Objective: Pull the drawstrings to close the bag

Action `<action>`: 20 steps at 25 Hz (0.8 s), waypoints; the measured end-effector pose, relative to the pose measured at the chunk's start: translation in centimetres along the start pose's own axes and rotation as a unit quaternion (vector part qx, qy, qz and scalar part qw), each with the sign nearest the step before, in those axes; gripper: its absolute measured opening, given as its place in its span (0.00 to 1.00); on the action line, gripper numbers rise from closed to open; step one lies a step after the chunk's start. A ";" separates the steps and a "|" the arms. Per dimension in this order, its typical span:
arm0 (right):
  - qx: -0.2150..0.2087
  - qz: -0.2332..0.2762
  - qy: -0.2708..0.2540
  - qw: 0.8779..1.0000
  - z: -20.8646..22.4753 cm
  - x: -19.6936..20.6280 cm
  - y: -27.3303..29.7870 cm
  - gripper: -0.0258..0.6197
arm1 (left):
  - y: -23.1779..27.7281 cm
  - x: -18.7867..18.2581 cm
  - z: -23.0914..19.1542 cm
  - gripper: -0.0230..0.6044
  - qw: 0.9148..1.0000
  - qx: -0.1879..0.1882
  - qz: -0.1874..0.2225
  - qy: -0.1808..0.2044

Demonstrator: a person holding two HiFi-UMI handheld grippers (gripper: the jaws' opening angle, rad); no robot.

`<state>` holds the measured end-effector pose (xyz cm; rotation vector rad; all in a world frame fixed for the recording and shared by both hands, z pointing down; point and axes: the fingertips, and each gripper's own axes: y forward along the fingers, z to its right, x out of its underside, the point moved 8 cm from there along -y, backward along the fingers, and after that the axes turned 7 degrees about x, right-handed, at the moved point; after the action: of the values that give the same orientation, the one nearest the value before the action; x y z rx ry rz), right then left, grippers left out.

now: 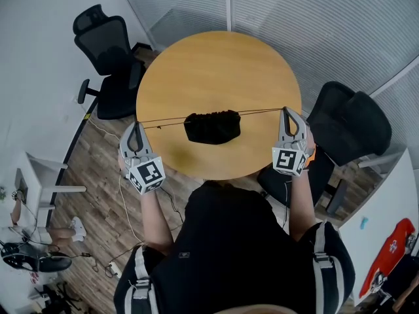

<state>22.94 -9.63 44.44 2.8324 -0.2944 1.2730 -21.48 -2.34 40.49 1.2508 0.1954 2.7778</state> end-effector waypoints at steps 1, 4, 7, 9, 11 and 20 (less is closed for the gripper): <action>0.001 -0.002 0.000 1.000 0.0 0.1 0.0 0.13 | 0.0 0.2 -0.1 0.06 1.000 0.000 -0.001 -0.001; 0.006 -0.006 0.000 1.000 0.2 0.4 -0.3 0.13 | -0.2 0.5 0.0 0.06 1.000 0.001 -0.004 -0.001; 0.010 -0.010 0.000 1.000 0.5 0.8 -0.4 0.13 | -0.1 0.5 0.1 0.06 1.000 0.001 -0.006 0.001; 0.011 -0.014 0.003 1.000 0.7 1.0 -0.4 0.13 | 0.0 0.6 0.0 0.06 1.000 0.002 -0.008 0.001; 0.012 -0.018 0.003 1.000 0.8 1.2 -0.3 0.13 | 0.3 0.6 -0.1 0.06 1.000 0.003 -0.009 0.002; 0.009 -0.037 -0.010 0.999 0.7 2.2 -0.4 0.13 | 1.1 1.8 -0.3 0.06 1.000 0.018 -0.023 -0.008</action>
<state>24.91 -9.65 45.63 2.8432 -0.1766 1.2401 -22.94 -3.25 41.81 1.2600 0.2703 2.7350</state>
